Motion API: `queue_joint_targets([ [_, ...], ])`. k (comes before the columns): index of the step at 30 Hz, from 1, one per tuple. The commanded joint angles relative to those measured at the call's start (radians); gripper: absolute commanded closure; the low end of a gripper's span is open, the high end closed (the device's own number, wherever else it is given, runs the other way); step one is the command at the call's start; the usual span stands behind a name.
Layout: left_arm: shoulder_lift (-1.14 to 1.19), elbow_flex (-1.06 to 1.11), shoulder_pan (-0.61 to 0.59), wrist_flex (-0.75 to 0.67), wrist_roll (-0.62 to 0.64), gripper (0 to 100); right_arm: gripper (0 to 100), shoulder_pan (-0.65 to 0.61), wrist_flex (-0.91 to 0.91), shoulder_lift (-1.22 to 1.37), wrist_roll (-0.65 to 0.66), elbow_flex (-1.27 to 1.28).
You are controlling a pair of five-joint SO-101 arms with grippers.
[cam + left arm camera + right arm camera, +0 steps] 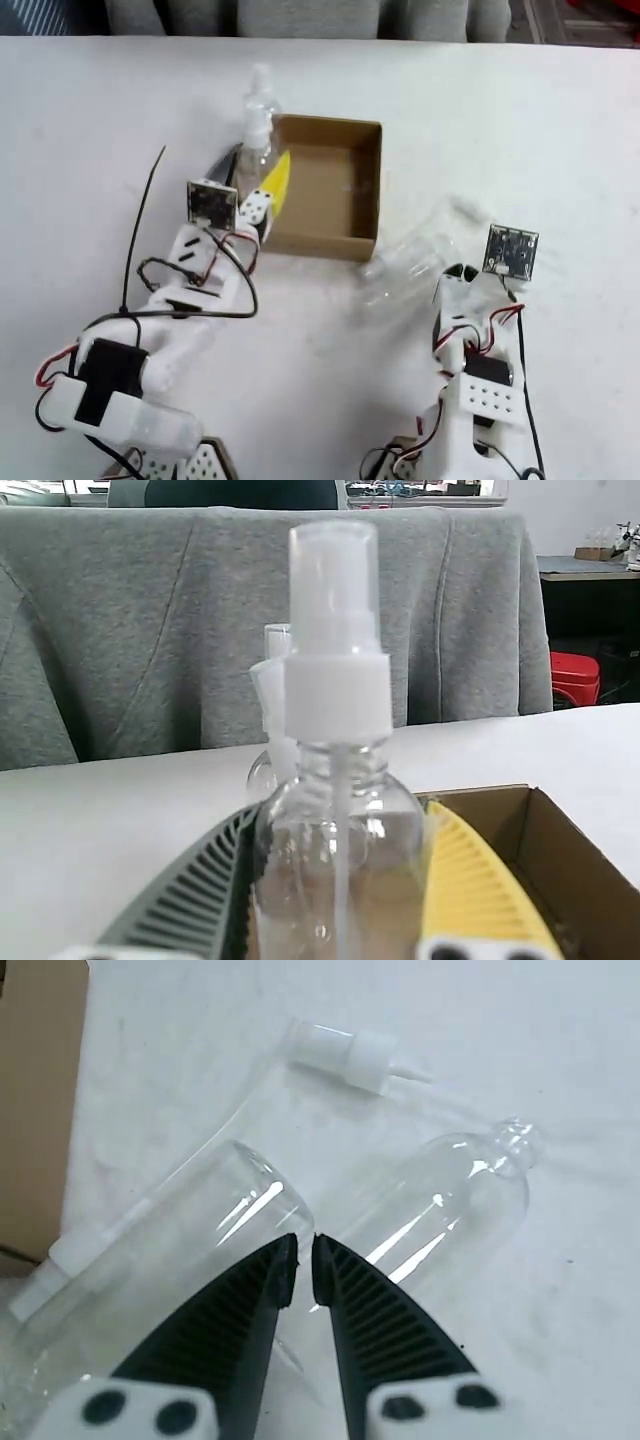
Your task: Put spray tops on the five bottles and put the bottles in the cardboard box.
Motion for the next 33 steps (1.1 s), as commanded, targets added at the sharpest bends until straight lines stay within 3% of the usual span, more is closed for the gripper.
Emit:
queue_joint_targets([
  [1,-0.005,-0.006,-0.012,-0.028,-0.002,98,98.3,-0.007,-0.002,0.004,0.012,0.008],
  [33,0.097,0.003,-0.022,-0.028,-0.008,97,98.3,-0.005,-0.004,0.004,0.012,0.008],
])
